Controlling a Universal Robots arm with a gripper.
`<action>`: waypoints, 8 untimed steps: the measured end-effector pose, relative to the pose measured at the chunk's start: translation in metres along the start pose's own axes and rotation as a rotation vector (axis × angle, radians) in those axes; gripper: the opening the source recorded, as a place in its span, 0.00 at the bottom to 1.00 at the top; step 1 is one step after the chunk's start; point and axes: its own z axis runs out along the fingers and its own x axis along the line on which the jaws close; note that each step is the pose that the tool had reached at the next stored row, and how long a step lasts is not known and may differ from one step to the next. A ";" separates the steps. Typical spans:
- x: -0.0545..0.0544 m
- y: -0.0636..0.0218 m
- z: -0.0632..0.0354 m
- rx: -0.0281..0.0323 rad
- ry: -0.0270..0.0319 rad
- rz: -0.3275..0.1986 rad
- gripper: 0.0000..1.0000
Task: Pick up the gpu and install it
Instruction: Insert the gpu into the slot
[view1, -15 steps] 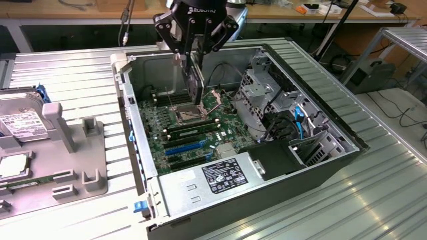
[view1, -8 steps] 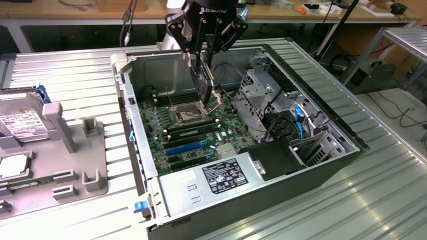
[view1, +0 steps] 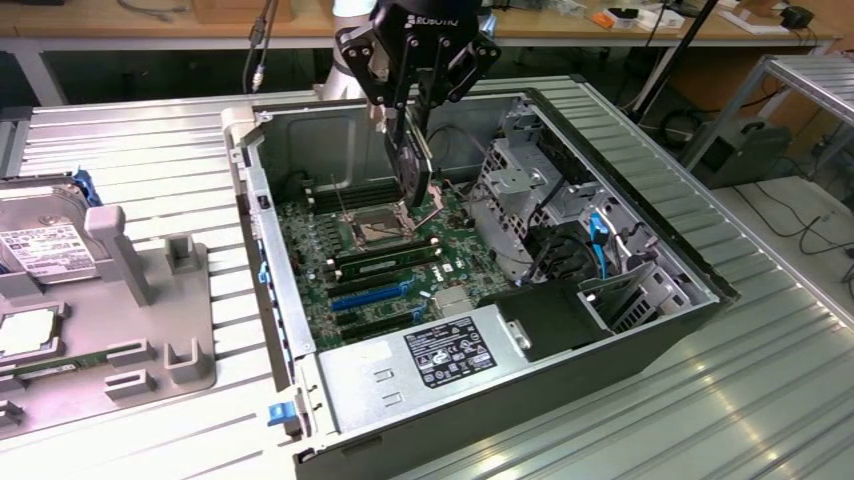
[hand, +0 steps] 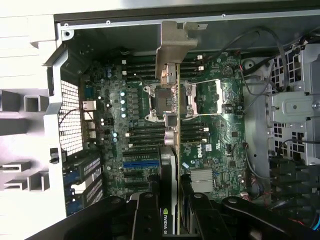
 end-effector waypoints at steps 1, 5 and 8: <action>0.000 0.0000 0.0000 0.0000 0.0000 0.000 0.27; 0.000 0.0000 0.0000 0.0000 0.0000 0.000 0.27; 0.000 0.0000 0.0000 -0.0001 0.0002 -0.005 0.27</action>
